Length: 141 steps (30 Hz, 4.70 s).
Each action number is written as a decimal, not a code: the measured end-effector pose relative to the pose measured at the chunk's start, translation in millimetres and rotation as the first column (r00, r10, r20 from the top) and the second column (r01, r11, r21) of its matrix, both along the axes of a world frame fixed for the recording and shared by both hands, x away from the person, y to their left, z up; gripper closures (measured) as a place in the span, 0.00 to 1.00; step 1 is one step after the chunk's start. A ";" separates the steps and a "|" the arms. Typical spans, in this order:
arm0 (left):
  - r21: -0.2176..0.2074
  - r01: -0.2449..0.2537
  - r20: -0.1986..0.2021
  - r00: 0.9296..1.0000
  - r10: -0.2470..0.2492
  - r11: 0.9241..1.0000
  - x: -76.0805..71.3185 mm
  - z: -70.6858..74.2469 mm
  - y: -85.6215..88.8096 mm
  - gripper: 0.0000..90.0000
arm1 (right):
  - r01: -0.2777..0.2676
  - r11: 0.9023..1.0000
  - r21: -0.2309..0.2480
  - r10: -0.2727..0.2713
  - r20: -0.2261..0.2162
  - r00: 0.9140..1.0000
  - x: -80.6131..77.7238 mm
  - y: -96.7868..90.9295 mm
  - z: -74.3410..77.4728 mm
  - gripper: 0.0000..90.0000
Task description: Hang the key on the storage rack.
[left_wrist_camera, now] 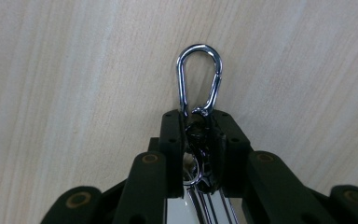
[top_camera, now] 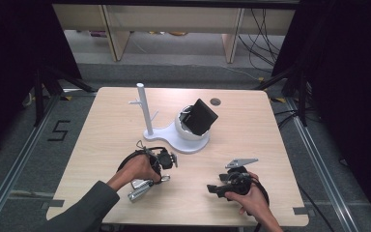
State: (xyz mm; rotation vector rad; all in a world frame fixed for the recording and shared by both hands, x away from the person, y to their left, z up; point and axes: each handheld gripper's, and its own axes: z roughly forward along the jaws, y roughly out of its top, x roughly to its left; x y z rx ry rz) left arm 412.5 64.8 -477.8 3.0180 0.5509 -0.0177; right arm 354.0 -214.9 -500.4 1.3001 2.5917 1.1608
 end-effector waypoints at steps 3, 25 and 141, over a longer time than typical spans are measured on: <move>-0.009 0.002 0.000 1.000 -0.002 1.000 1.0 1.2 2.1 0.84 | 0.006 1.000 0.014 -0.006 0.006 1.000 0.0 0.0 -0.3 0.30; -0.110 -0.148 0.118 0.980 0.161 0.983 15.5 96.4 79.0 0.84 | 0.014 1.000 0.014 -0.014 -0.019 1.000 0.3 0.2 -1.3 0.30; -0.283 -0.339 0.215 0.889 0.404 0.897 49.6 151.6 118.0 0.44 | 0.017 0.999 0.037 -0.017 0.012 1.000 2.0 -1.0 1.5 0.30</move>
